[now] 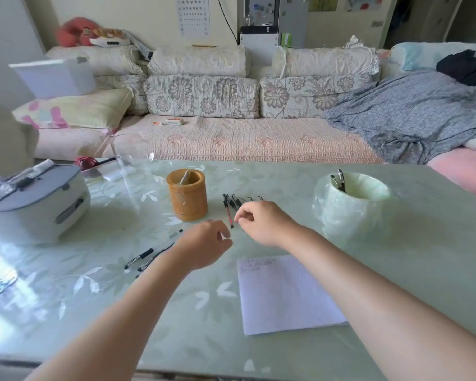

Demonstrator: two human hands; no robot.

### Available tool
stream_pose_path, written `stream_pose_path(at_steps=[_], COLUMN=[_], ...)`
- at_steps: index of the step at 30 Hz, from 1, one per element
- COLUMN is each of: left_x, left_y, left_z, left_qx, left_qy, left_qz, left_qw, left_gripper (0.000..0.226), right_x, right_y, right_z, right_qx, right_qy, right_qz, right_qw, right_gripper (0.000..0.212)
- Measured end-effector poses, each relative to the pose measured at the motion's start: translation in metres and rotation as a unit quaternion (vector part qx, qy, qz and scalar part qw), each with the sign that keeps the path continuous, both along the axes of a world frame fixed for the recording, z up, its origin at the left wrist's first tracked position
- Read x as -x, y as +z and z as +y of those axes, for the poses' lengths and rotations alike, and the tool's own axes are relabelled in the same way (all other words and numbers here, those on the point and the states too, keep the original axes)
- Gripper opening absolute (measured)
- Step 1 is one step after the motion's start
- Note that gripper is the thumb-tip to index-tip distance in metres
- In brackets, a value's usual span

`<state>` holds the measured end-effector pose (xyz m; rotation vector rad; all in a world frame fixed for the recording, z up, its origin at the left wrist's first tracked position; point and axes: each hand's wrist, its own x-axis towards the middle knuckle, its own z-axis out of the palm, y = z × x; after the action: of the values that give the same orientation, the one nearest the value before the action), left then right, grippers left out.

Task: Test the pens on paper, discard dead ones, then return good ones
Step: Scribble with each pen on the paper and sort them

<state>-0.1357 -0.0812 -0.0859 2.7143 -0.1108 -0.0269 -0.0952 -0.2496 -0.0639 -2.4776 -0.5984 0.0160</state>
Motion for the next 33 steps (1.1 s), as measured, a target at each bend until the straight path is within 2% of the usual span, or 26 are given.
stream_pose_path(at_steps=[4,8,12,16,18,22,27,29,33], left_x=[0.014,0.023,0.029,0.031,0.031,0.030,0.029,0.030,0.034], left_y=[0.000,0.002,-0.001,-0.001,0.000,0.003,0.008,0.011,0.015], left_z=[0.050,0.084,0.092,0.091,0.091,0.087,0.075,0.067,0.047], left_qx=[-0.036,-0.054,-0.127,-0.181,-0.186,-0.168,-0.114,-0.054,0.038], left_qy=[0.025,0.024,0.027,0.015,0.009,0.006,0.010,0.007,-0.024], left_qz=[0.030,0.082,0.093,0.113,0.120,0.111,0.080,0.085,0.083], left_qw=[0.999,0.995,0.987,0.977,0.975,0.980,0.990,0.995,0.996], left_gripper=[0.021,0.020,0.034,0.039,0.039,0.036,0.013,0.016,0.013], right_x=[0.008,0.014,0.017,0.019,0.021,0.026,0.032,0.034,0.041], right_y=[-0.017,-0.032,-0.044,-0.053,-0.053,-0.047,-0.021,-0.017,-0.010], right_z=[0.040,0.071,0.090,0.094,0.094,0.087,0.062,0.049,0.026], right_qx=[0.007,0.080,0.140,0.237,0.249,0.201,0.144,0.138,0.146], right_qy=[0.057,0.127,0.178,0.184,0.184,0.177,0.119,0.109,0.105], right_qz=[0.023,0.019,-0.036,-0.128,-0.134,-0.127,-0.055,-0.051,-0.055], right_qw=[0.998,0.989,0.973,0.945,0.942,0.955,0.981,0.983,0.982], right_gripper=[0.017,0.033,0.044,0.039,0.030,0.017,0.003,0.006,0.027])
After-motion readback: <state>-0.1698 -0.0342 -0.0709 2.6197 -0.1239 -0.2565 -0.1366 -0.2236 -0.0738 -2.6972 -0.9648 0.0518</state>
